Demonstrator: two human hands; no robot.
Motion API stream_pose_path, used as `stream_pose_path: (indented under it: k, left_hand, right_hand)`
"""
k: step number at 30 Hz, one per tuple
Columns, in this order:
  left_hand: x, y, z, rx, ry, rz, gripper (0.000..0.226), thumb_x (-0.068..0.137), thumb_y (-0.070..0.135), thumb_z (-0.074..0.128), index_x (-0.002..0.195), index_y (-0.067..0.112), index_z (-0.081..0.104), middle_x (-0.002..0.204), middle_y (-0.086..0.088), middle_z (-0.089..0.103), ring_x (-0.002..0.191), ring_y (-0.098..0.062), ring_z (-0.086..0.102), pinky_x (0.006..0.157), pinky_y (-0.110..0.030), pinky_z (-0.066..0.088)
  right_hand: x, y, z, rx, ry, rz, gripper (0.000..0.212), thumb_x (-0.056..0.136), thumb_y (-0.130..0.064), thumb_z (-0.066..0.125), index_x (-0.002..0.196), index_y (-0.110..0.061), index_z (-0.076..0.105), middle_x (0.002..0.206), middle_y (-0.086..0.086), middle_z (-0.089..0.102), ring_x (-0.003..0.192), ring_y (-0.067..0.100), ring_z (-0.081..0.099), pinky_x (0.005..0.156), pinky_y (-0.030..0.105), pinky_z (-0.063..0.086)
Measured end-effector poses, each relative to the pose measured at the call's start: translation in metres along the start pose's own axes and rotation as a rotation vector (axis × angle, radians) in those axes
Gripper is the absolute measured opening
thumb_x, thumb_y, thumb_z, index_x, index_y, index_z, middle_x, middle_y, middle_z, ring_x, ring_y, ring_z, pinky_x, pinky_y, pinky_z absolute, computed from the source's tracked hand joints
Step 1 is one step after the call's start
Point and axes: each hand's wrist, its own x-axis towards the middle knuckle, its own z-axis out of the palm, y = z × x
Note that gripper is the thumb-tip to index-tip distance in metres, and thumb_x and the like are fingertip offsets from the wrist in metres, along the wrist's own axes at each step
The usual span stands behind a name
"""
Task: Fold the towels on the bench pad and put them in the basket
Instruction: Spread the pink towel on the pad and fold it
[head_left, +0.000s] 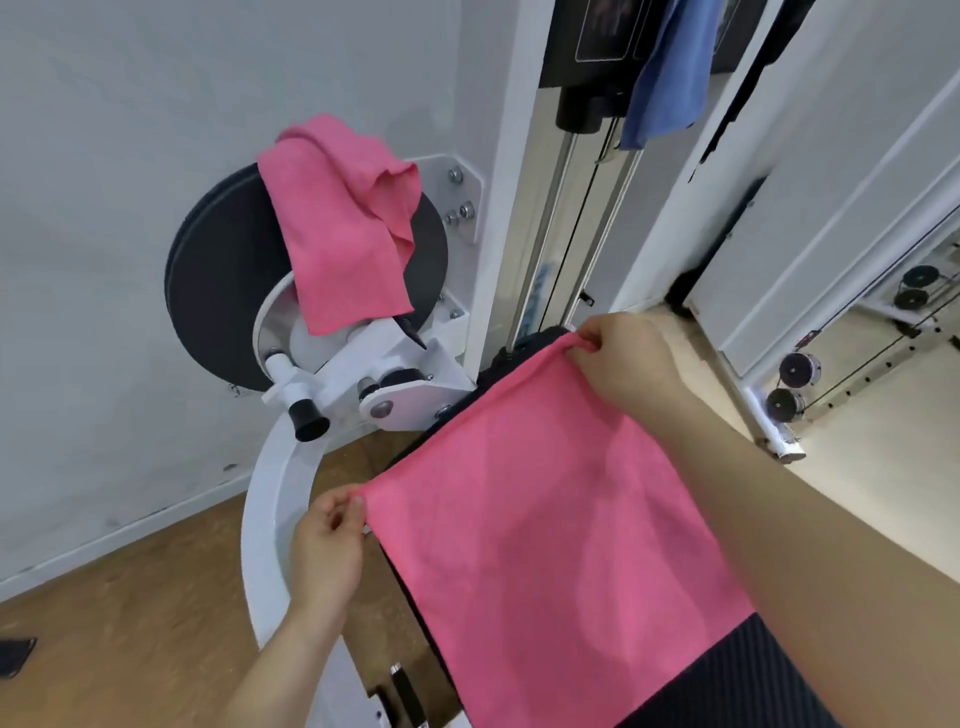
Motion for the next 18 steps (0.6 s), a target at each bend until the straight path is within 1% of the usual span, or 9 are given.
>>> stream_pose_path:
  k: [2, 3, 5, 6, 8, 11, 13, 16, 18]
  left_hand:
    - [0.006, -0.005, 0.003, 0.017, -0.010, 0.006, 0.016, 0.099, 0.018, 0.053, 0.099, 0.024, 0.067, 0.099, 0.004, 0.070, 0.097, -0.019, 0.065, 0.093, -0.043, 0.051]
    - [0.008, -0.007, 0.003, 0.039, -0.020, 0.012, 0.015, 0.098, 0.020, 0.055, 0.101, 0.025, 0.069, 0.099, 0.005, 0.071, 0.096, -0.017, 0.066, 0.093, -0.044, 0.051]
    - [0.012, -0.011, 0.001, 0.105, -0.037, 0.045, 0.016, 0.094, 0.025, 0.060, 0.106, 0.028, 0.070, 0.102, 0.008, 0.071, 0.098, -0.013, 0.065, 0.093, -0.040, 0.051]
    - [0.012, -0.011, 0.000, 0.138, -0.041, 0.069, 0.015, 0.092, 0.026, 0.063, 0.105, 0.031, 0.070, 0.102, 0.009, 0.070, 0.097, -0.012, 0.065, 0.092, -0.037, 0.051]
    - [0.010, -0.008, -0.001, 0.205, -0.028, 0.120, 0.015, 0.089, 0.025, 0.068, 0.098, 0.037, 0.067, 0.098, 0.007, 0.069, 0.092, -0.010, 0.064, 0.087, -0.033, 0.050]
    - [0.010, -0.002, 0.000, 0.274, 0.004, 0.160, 0.020, 0.085, 0.020, 0.072, 0.084, 0.038, 0.063, 0.090, 0.004, 0.067, 0.084, -0.009, 0.062, 0.077, -0.028, 0.048]
    - [0.010, 0.002, -0.001, 0.296, -0.003, 0.163, 0.016, 0.084, 0.018, 0.073, 0.080, 0.031, 0.064, 0.084, 0.005, 0.067, 0.080, -0.010, 0.062, 0.070, -0.023, 0.047]
    - [0.009, 0.008, -0.011, 0.232, -0.025, 0.117, 0.012, 0.080, 0.014, 0.077, 0.083, 0.021, 0.068, 0.080, 0.001, 0.068, 0.079, -0.015, 0.064, 0.064, -0.015, 0.048]
    - [0.008, 0.013, -0.019, 0.127, -0.108, 0.045, 0.019, 0.077, 0.009, 0.079, 0.091, 0.019, 0.070, 0.085, -0.004, 0.069, 0.082, -0.018, 0.065, 0.065, -0.011, 0.050]
  right_hand:
    - [0.001, 0.005, 0.008, -0.068, 0.016, -0.010, 0.008, 0.084, -0.018, 0.058, 0.078, -0.017, 0.062, 0.081, 0.007, 0.065, 0.081, 0.030, 0.059, 0.060, 0.029, 0.035]
    - [0.002, 0.007, 0.010, -0.098, 0.022, -0.016, 0.008, 0.084, -0.019, 0.059, 0.088, -0.017, 0.065, 0.089, 0.008, 0.065, 0.086, 0.030, 0.059, 0.063, 0.030, 0.036]
    - [0.006, 0.009, 0.013, -0.142, -0.015, -0.040, 0.025, 0.084, -0.018, 0.060, 0.109, -0.019, 0.066, 0.101, 0.009, 0.064, 0.096, 0.031, 0.059, 0.070, 0.032, 0.042]
    - [0.008, 0.009, 0.013, -0.156, -0.037, -0.060, 0.030, 0.085, -0.017, 0.059, 0.114, -0.020, 0.065, 0.105, 0.009, 0.063, 0.100, 0.031, 0.058, 0.074, 0.033, 0.046]
    - [0.013, 0.006, 0.013, -0.181, -0.058, -0.100, 0.030, 0.085, -0.013, 0.055, 0.111, -0.020, 0.067, 0.107, 0.008, 0.063, 0.102, 0.031, 0.059, 0.079, 0.036, 0.050]
    - [0.016, 0.000, 0.014, -0.204, -0.055, -0.127, 0.023, 0.086, -0.008, 0.052, 0.099, -0.019, 0.068, 0.104, 0.004, 0.059, 0.096, 0.027, 0.058, 0.068, 0.031, 0.043]
    - [0.016, -0.006, 0.015, -0.226, -0.065, -0.116, 0.020, 0.083, -0.003, 0.051, 0.091, -0.018, 0.062, 0.101, 0.004, 0.057, 0.092, 0.027, 0.056, 0.064, 0.031, 0.037]
    - [0.012, -0.016, 0.008, -0.214, -0.100, -0.052, 0.021, 0.079, 0.000, 0.047, 0.090, -0.018, 0.053, 0.096, 0.006, 0.059, 0.089, 0.028, 0.056, 0.062, 0.032, 0.037]
    - [0.011, -0.021, 0.000, -0.199, -0.125, -0.008, 0.025, 0.080, 0.000, 0.048, 0.097, -0.013, 0.060, 0.099, 0.008, 0.062, 0.090, 0.029, 0.057, 0.066, 0.032, 0.041]
